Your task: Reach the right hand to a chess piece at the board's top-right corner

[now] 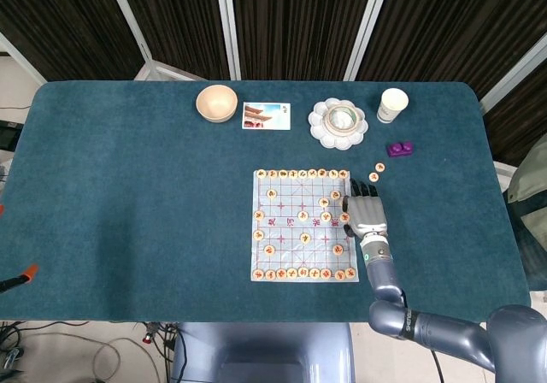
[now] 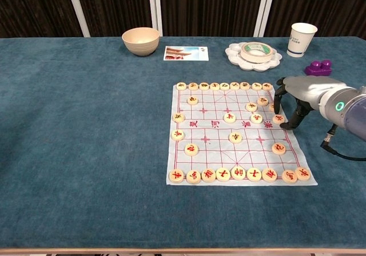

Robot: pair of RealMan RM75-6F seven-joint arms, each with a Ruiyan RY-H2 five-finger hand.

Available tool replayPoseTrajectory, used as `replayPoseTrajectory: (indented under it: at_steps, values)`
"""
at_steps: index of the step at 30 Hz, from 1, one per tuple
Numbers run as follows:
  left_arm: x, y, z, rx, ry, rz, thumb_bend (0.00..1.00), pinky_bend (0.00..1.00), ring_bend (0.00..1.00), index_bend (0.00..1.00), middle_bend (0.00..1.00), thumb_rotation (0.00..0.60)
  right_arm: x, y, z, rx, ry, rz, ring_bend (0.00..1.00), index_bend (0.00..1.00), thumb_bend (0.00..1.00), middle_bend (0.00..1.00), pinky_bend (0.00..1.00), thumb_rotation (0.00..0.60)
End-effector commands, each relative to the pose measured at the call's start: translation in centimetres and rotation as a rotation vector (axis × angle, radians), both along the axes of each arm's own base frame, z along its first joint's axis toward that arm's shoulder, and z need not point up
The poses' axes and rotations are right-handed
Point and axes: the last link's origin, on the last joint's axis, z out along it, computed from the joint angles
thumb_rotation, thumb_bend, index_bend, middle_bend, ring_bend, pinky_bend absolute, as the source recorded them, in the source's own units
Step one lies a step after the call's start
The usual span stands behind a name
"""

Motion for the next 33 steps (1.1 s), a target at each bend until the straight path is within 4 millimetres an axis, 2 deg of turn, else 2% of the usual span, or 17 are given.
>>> replayPoseTrajectory:
  at_steps: [1,22,33]
  values:
    - [-0.01,-0.01,0.02,0.001,0.000,0.001,0.00,0.00,0.00,0.06,0.00,0.600,-0.03,0.01,-0.04,0.002,-0.001,-0.002,0.04,0.45,0.38,0.00,0.09,0.600]
    - [0.03,-0.03,-0.04,0.000,0.006,0.000,0.00,0.00,0.00,0.06,0.00,0.600,0.03,-0.22,-0.56,0.012,-0.001,-0.015,0.04,0.47,0.38,0.00,0.09,0.600]
    - [0.03,-0.02,-0.07,-0.002,0.008,0.001,0.00,0.00,0.00,0.06,0.00,0.600,0.04,-0.31,-0.57,0.015,0.003,-0.020,0.04,0.52,0.38,0.00,0.09,0.600]
